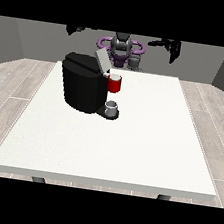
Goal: Insert the coffee pod into the coffee machine and close the lid
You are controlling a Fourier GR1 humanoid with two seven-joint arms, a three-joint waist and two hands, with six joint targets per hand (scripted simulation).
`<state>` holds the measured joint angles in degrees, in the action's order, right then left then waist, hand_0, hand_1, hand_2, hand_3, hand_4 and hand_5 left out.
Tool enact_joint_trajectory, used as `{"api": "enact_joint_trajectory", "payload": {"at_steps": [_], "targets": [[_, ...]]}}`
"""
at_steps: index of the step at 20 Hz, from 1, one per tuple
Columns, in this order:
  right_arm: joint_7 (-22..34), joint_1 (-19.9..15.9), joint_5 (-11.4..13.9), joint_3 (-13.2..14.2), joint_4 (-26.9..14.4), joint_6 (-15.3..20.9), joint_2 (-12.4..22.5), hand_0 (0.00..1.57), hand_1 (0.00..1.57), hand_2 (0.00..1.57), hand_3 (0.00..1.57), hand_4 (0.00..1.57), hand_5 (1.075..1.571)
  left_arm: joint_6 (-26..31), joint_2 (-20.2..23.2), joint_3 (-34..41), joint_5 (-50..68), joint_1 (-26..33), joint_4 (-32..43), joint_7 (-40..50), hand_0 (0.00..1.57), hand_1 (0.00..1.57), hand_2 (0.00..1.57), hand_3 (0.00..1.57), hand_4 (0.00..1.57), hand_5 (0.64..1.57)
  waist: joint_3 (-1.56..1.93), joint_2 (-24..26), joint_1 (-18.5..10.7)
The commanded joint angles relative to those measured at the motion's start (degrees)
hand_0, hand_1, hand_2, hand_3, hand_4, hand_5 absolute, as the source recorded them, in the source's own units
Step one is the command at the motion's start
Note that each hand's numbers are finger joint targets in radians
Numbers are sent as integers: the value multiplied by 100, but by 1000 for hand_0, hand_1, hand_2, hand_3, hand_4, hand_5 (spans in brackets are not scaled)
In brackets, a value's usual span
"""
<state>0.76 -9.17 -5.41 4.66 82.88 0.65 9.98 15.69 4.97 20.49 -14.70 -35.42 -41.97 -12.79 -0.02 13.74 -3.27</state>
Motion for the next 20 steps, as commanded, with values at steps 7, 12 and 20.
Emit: {"api": "enact_joint_trajectory", "payload": {"at_steps": [7,12,20], "targets": [[90,-691,419,-343,-8,-47,-7,0,0,0,0,238,1571,155,-350,-150,560,637,-938,151,0,0,0,0,0,1571,2,-363,-468],[-9,-754,347,-209,-363,-323,93,0,0,0,0,123,1571,347,-468,-473,836,1235,-1821,413,0,0,0,0,112,1571,3,-439,-608],[-106,-1471,240,94,-1209,-210,-43,0,0,0,0,0,1571,-215,-493,-1266,1413,1718,-2685,658,0,0,0,0,0,1571,4,-968,-814]]}}
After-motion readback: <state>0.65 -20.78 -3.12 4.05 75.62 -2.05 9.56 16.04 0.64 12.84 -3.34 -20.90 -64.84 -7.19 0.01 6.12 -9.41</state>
